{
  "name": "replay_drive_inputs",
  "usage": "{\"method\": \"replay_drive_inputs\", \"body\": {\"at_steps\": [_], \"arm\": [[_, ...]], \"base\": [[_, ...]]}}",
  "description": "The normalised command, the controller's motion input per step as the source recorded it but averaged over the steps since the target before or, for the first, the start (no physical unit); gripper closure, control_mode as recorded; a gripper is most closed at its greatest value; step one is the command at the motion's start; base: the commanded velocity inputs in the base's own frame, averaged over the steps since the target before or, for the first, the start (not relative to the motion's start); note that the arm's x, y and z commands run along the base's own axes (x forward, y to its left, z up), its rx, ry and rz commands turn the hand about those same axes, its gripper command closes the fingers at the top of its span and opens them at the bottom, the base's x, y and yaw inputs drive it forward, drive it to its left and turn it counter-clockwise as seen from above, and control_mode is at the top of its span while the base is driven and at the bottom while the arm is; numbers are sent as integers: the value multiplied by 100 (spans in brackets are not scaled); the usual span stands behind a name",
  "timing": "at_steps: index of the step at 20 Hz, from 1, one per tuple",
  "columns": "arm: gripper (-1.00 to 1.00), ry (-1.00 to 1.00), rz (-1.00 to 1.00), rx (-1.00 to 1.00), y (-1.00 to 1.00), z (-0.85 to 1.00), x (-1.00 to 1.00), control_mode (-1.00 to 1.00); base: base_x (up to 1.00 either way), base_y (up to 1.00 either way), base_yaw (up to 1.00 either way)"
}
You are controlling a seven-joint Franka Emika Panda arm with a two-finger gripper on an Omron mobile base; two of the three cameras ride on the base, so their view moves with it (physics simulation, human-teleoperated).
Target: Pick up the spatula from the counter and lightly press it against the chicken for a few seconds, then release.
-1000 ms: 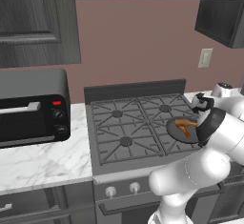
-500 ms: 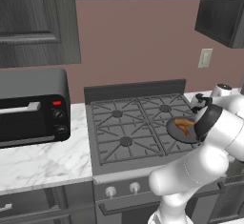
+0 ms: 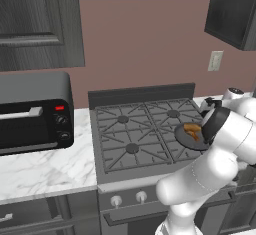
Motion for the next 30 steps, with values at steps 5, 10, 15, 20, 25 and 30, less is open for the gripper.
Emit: {"method": "replay_drive_inputs", "body": {"at_steps": [5,10,15,20,25,30], "arm": [[100,0,0,0,0,-6,2,-100],[100,1,0,0,0,-8,3,-100],[100,1,0,0,0,-9,2,-100],[100,1,0,0,0,-8,3,-100],[100,0,0,0,0,-8,2,-100],[100,0,1,0,0,-1,0,-100]], "base": [[0,0,0],[0,0,0],[0,0,0],[0,0,0],[0,0,0],[0,0,0]]}}
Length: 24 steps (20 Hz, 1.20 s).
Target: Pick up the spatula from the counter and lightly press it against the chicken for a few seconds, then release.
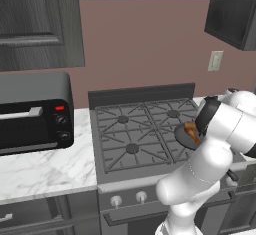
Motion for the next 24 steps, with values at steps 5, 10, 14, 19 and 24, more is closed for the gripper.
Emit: {"method": "replay_drive_inputs", "body": {"at_steps": [5,10,14,19,24], "arm": [[100,-3,2,0,9,27,-3,-100],[100,-8,4,-2,22,63,-13,-100],[100,-9,4,-4,31,72,-14,-100],[100,-10,3,-6,44,50,-17,-100],[100,-10,0,-1,48,37,-17,-100]], "base": [[0,0,0],[0,0,0],[0,0,0],[0,0,0],[0,0,0]]}}
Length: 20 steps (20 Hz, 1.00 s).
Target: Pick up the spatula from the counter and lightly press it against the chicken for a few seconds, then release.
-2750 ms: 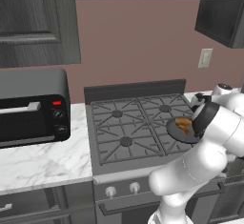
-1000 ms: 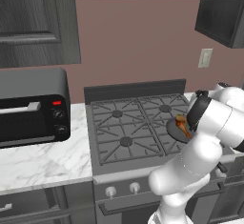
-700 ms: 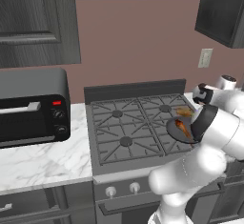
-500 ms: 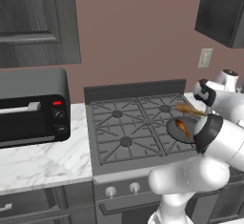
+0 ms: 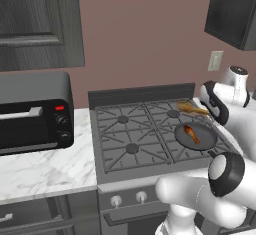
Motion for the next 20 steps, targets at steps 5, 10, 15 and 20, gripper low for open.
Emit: {"method": "replay_drive_inputs", "body": {"at_steps": [5,10,15,20], "arm": [[100,-9,0,0,35,48,-21,-100],[100,-4,0,4,16,43,-25,-100],[100,0,-8,14,2,29,-16,-100],[100,0,-18,18,0,5,-12,-100]], "base": [[0,0,0],[0,0,0],[0,0,0],[0,0,0]]}}
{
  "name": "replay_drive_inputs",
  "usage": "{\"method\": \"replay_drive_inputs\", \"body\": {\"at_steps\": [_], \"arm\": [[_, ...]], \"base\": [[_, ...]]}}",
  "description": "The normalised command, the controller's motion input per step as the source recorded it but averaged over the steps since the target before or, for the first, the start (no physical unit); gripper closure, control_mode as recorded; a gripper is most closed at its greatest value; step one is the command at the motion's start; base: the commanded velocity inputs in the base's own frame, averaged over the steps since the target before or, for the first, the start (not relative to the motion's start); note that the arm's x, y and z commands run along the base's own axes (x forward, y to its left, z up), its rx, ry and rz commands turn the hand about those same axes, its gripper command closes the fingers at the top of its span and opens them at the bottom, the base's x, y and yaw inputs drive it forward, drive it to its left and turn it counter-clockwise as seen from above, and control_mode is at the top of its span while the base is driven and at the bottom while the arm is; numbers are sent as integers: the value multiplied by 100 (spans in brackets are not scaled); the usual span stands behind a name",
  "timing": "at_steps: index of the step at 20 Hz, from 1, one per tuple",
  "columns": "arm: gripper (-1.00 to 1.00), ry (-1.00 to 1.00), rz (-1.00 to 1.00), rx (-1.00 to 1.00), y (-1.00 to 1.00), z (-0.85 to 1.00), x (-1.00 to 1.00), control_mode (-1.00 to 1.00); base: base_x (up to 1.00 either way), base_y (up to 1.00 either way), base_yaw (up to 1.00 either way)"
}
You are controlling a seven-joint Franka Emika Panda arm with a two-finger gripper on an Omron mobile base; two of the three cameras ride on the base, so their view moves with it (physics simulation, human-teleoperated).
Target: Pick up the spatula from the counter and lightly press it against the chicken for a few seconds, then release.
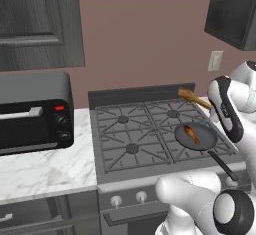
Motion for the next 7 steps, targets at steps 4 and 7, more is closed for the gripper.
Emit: {"method": "replay_drive_inputs", "body": {"at_steps": [4,7], "arm": [[100,0,-24,12,0,0,-10,-100],[100,0,-28,9,10,0,-18,-100]], "base": [[0,0,0],[0,0,0]]}}
